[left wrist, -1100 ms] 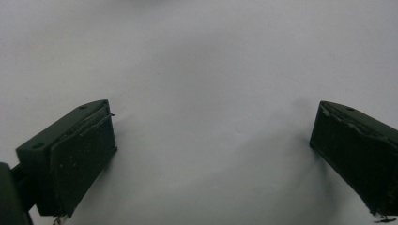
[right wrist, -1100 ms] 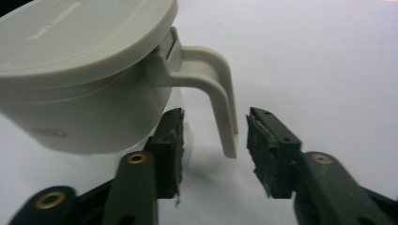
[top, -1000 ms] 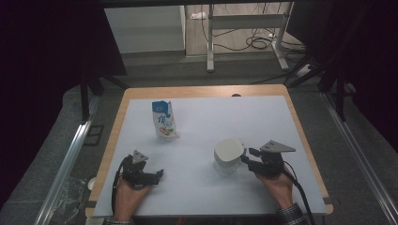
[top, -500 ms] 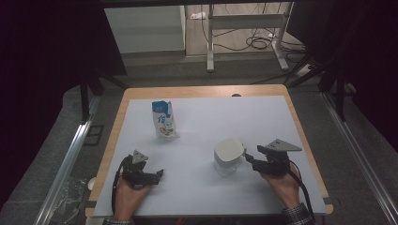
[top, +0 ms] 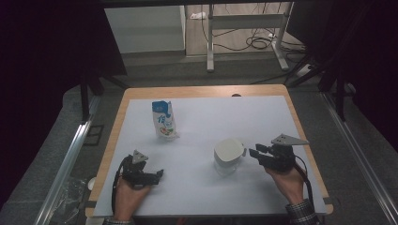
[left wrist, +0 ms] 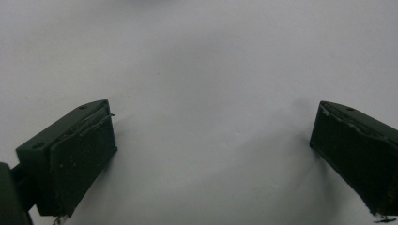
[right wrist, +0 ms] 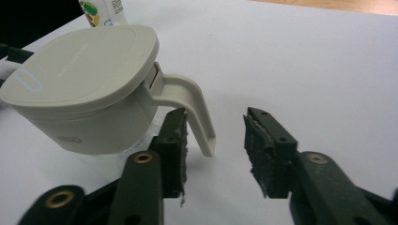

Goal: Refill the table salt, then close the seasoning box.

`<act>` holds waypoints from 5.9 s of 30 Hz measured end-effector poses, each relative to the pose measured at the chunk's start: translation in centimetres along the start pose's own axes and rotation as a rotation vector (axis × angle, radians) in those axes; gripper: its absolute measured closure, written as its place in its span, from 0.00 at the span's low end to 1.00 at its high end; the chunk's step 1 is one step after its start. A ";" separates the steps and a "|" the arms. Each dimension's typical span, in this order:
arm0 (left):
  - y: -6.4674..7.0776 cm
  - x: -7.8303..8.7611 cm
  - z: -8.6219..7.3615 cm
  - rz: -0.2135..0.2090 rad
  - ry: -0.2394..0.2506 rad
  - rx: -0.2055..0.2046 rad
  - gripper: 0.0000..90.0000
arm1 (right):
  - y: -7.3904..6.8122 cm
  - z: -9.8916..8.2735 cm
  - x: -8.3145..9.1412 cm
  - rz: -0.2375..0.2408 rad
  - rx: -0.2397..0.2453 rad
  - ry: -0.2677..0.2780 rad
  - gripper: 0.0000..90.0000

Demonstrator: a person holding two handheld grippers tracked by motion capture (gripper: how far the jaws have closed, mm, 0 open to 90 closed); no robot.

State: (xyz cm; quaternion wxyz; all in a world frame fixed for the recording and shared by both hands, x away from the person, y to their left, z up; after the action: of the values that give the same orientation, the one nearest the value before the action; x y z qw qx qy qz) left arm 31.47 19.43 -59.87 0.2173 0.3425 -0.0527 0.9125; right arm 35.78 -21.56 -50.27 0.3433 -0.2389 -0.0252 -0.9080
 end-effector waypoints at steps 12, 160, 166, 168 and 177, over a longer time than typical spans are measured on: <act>0.0 0.0 0.0 0.000 0.000 0.000 0.00 | 0.0 1.3 0.0 0.011 0.021 -0.019 0.83; 0.0 0.0 0.0 0.000 0.002 0.004 0.00 | 0.7 -1.5 1.0 -0.095 0.088 0.004 0.59; 0.0 0.0 0.0 -0.001 -0.001 0.005 0.00 | 1.1 -2.6 1.0 -0.084 0.065 -0.003 0.49; 0.0 0.0 0.0 -0.002 -0.002 0.006 0.00 | 1.4 -3.2 1.0 -0.086 0.058 -0.006 0.44; 0.0 0.0 0.0 -0.004 0.002 0.012 0.01 | 1.8 -4.3 0.9 -0.076 0.056 -0.055 0.36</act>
State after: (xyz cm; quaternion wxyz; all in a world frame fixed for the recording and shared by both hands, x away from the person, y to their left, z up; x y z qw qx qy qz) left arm 31.50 19.45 -59.83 0.2174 0.3431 -0.0465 0.9126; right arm 34.55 -24.32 -53.88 0.3145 -0.2528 -0.0690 -0.9124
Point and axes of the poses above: each handheld gripper's, and its own axes: x roughly backward along the jaws, z roughly out of its top, y roughly to its right, the point moved 6 cm from there along -x, roughly forward along the jaws, and after that the axes turned 6 degrees about y, right-handed, at the moved point
